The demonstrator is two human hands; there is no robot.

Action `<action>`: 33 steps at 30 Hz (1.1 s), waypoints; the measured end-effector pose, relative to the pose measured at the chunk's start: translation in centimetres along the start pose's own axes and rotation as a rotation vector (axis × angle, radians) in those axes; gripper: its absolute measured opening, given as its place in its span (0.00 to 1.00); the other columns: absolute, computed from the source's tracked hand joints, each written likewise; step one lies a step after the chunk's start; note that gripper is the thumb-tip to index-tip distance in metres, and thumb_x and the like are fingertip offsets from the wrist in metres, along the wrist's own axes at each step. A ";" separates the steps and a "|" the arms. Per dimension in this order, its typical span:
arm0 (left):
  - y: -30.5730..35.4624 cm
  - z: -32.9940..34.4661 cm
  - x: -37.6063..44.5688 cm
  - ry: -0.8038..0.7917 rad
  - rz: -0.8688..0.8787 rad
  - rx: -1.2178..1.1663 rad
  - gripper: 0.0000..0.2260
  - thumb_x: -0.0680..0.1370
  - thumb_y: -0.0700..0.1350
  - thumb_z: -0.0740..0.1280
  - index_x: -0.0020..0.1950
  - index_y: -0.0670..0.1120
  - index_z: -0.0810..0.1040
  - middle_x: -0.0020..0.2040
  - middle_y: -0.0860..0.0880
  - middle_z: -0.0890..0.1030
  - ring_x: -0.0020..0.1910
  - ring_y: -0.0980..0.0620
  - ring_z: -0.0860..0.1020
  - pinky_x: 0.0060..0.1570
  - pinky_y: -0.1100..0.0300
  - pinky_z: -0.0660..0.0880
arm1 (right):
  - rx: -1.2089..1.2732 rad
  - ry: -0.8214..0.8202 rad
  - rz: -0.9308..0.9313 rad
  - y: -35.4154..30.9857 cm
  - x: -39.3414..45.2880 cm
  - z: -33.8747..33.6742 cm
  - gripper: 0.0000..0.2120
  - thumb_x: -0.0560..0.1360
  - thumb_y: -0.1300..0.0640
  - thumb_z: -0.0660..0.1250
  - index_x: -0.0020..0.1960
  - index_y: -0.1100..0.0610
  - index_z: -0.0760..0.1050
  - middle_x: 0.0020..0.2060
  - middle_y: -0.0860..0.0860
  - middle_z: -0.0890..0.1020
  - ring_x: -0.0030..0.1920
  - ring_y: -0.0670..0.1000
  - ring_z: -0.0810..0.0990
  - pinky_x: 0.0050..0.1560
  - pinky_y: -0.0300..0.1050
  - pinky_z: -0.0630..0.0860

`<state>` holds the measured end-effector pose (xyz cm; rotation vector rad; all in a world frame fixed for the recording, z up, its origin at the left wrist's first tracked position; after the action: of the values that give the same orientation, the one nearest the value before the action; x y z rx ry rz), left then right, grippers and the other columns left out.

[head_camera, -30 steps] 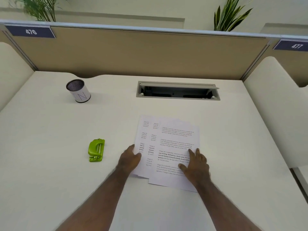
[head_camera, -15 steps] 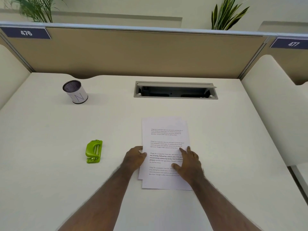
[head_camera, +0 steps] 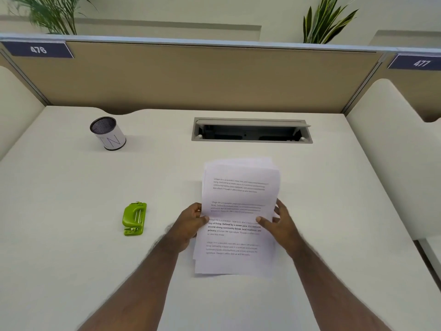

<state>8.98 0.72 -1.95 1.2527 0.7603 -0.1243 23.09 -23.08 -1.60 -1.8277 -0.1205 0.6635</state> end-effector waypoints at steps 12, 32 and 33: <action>7.1 -0.5 -1.2 -0.171 0.256 -0.061 0.18 0.71 0.39 0.72 0.61 0.44 0.79 0.58 0.43 0.84 0.56 0.44 0.84 0.48 0.53 0.81 | 0.202 -0.225 -0.135 -6.4 -0.3 -1.6 0.14 0.68 0.55 0.78 0.52 0.58 0.86 0.50 0.56 0.87 0.51 0.57 0.87 0.46 0.44 0.82; 9.5 1.1 -2.7 -0.111 0.440 -0.056 0.13 0.73 0.42 0.73 0.56 0.50 0.84 0.56 0.47 0.86 0.55 0.48 0.84 0.53 0.57 0.79 | 0.242 -0.150 -0.252 -8.3 -1.0 -1.1 0.14 0.65 0.58 0.78 0.50 0.50 0.86 0.50 0.50 0.88 0.49 0.51 0.86 0.48 0.39 0.81; 9.8 1.3 -2.7 -0.123 0.444 -0.042 0.12 0.73 0.42 0.72 0.56 0.50 0.84 0.56 0.48 0.86 0.55 0.48 0.84 0.52 0.58 0.79 | 0.250 -0.155 -0.264 -8.5 -1.0 -1.2 0.15 0.65 0.57 0.79 0.52 0.51 0.86 0.50 0.51 0.88 0.50 0.52 0.86 0.48 0.41 0.81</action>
<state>12.22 2.06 7.68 1.3322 0.3642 0.1743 24.87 -21.39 6.70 -1.4876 -0.3597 0.6030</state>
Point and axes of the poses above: each hand's wrist, its own x-axis towards the middle knuckle, its own z-axis out of the palm, y = z × x, the point moved 4 cm from there along x, towards the middle knuckle
